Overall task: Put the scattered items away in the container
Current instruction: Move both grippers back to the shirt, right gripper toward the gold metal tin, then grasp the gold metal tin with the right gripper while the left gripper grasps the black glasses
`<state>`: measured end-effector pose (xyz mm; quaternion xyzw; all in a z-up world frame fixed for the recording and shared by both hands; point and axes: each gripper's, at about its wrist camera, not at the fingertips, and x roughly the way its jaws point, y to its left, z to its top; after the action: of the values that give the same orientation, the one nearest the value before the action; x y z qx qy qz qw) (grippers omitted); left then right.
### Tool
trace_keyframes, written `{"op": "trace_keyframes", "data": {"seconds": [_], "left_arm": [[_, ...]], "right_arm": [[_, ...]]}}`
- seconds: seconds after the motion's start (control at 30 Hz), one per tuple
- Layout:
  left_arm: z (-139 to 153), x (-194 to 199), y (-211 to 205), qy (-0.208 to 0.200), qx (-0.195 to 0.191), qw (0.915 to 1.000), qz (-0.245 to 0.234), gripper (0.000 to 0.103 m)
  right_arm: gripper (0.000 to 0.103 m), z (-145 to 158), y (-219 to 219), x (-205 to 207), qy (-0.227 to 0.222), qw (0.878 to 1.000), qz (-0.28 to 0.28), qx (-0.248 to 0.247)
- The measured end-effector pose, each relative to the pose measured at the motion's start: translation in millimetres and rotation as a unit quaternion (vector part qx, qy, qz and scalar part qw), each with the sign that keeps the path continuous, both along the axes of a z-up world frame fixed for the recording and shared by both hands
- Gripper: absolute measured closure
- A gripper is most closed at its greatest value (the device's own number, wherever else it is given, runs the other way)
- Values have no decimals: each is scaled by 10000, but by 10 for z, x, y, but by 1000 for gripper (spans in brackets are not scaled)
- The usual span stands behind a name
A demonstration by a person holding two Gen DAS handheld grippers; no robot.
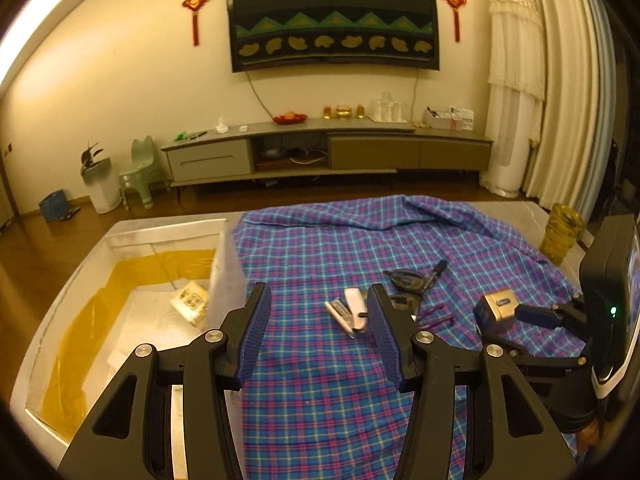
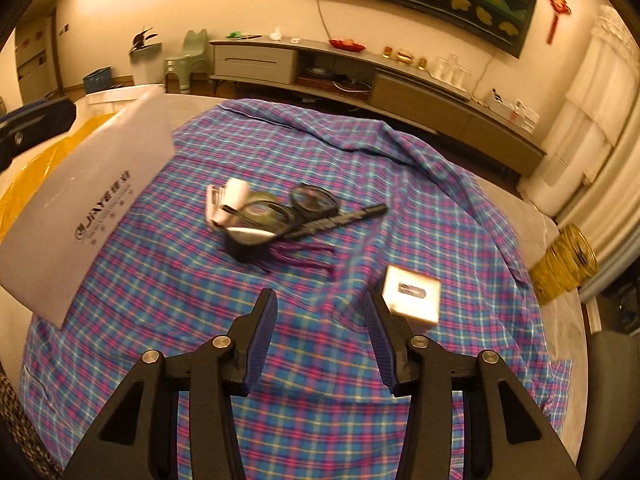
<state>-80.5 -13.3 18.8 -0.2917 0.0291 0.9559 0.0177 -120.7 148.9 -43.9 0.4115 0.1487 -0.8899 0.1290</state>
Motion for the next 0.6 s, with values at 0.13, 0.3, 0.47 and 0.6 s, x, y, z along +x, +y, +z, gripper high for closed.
{"op": "trace_keyframes", "data": {"seconds": [0.13,0.3,0.47,0.6], "left_arm": [[-108,-74,173,-186,-53,9997,-174,50],[-265,-195,295,-476,9,9982,-364,50],[-406,-322,421,-746,150,9957,-519,50],[-534,-473,485,-959,305,9931,-598,50]], "right_arm": [[56,-41,108,-37,-17,10000,-68,-18],[56,-98,184,-90,-63,9999,-96,-24],[56,-205,243,-159,-181,9997,-148,-33],[56,-321,328,-247,-334,9991,-257,-82]]}}
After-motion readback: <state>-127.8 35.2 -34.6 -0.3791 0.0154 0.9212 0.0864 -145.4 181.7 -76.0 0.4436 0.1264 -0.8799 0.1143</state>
